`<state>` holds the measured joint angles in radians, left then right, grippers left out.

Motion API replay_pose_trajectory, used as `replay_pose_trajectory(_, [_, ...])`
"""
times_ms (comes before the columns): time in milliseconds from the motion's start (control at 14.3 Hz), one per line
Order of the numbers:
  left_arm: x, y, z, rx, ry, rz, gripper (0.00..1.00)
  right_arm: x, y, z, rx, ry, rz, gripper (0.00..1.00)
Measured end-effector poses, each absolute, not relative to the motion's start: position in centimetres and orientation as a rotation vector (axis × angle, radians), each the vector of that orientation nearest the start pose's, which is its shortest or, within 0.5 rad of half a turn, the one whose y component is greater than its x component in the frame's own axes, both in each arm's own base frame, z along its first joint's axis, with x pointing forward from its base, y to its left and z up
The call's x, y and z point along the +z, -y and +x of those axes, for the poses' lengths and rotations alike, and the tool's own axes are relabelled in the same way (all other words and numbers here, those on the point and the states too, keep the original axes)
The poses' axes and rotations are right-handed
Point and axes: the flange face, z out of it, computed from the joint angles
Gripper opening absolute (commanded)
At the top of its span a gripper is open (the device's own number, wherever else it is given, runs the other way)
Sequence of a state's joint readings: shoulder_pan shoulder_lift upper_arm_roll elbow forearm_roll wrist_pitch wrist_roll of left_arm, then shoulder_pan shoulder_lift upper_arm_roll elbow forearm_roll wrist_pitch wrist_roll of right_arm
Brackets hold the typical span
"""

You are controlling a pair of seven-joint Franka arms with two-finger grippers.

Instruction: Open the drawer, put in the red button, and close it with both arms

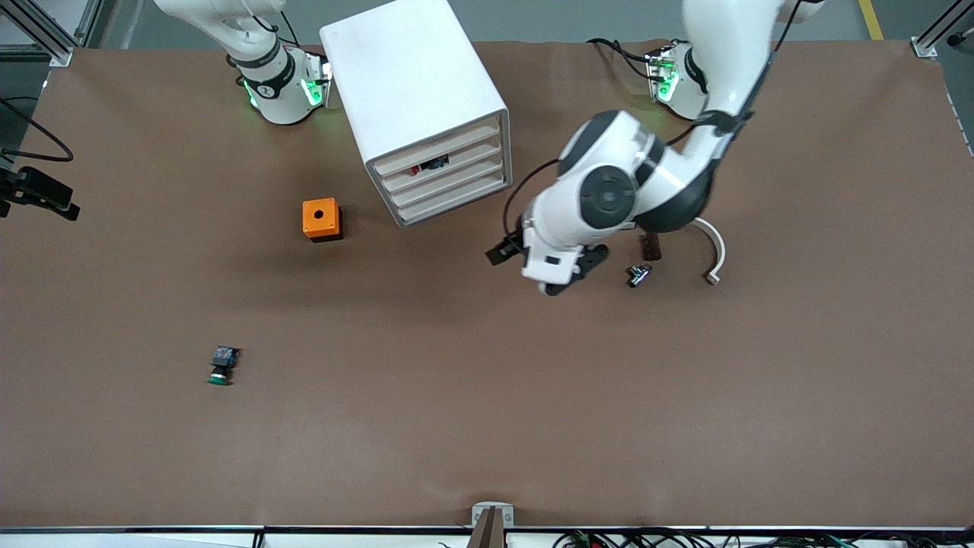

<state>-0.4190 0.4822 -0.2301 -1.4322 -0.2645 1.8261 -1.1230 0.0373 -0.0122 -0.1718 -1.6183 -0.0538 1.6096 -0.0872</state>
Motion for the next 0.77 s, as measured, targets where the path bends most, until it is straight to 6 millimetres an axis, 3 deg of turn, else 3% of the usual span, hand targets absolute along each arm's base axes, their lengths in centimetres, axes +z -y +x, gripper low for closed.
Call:
replay_pose_trajectory(140, [45.7, 36.8, 56.2, 0.478, 0.834, -3.144, 1.00, 61.2, 8.0, 54.8, 0.004, -0.072, -3.192, 1.00])
replay_pose_trajectory(279, [47.9, 32.8, 57.1, 0.456, 0.791, -3.141, 1.00, 61.2, 8.0, 54.8, 0.004, -0.072, -3.192, 1.00])
replay_pose_trajectory(768, [50.5, 20.2, 58.5, 0.537, 0.377, -3.124, 1.00, 61.3, 8.0, 54.8, 0.003, -0.073, -3.192, 1.00])
